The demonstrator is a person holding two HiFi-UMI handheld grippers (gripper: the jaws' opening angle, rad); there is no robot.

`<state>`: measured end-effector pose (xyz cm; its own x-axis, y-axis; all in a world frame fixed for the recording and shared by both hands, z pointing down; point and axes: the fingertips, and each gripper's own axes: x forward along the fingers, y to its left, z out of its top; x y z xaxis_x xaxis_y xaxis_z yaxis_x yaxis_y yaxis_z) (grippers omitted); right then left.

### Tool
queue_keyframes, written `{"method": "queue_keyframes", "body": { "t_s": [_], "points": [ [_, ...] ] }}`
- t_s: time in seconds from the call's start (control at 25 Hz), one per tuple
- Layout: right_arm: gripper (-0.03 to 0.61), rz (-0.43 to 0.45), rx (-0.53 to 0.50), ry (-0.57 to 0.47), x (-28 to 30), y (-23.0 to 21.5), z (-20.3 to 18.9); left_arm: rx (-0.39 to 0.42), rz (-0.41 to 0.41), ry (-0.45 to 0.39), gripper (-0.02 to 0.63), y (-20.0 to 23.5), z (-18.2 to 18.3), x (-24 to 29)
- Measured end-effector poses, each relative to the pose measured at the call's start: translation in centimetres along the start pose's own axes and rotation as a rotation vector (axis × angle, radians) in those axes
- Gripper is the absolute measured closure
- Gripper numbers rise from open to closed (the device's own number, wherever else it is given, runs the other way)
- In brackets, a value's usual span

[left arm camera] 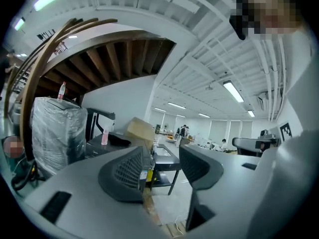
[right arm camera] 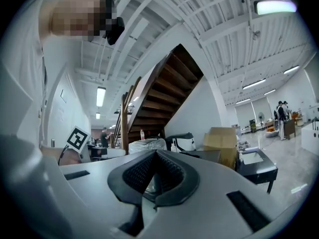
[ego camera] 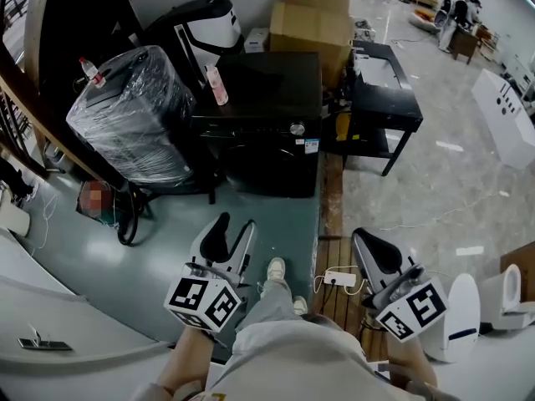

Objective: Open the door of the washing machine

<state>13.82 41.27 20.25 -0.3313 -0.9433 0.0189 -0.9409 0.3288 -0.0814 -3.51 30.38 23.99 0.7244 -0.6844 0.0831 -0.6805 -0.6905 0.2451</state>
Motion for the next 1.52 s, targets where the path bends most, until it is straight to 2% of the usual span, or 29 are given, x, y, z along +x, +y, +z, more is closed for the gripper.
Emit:
{"method": "queue_keyframes", "body": {
  "t_s": [0.12, 0.48, 1.04, 1.16, 1.32, 1.52],
  "points": [
    [0.555, -0.008, 0.005, 0.023, 0.7, -0.7, -0.6, -0.022, 0.013, 0.024, 0.377, 0.6, -0.9, 1.3],
    [0.555, -0.035, -0.013, 0.076, 5.7, -4.1, -2.1, -0.215, 0.013, 0.106, 0.374, 4.9, -3.7, 7.8],
    [0.555, -0.063, 0.068, 0.235, 20.6, -12.9, -6.5, -0.394, 0.096, 0.27, 0.374, 15.9, -7.6, 24.0],
    [0.555, -0.072, 0.076, 0.276, 24.1, -14.8, -7.3, -0.472, 0.129, 0.274, 0.374, 18.6, -8.4, 27.9],
    [0.555, -0.088, 0.074, 0.33, 28.5, -17.6, -9.0, -0.547, 0.156, 0.338, 0.373, 21.2, -11.0, 33.2],
    [0.555, -0.093, 0.085, 0.346, 33.4, -19.7, -10.1, -0.743, 0.266, 0.406, 0.368, 25.1, -15.2, 37.5]
  ]
}}
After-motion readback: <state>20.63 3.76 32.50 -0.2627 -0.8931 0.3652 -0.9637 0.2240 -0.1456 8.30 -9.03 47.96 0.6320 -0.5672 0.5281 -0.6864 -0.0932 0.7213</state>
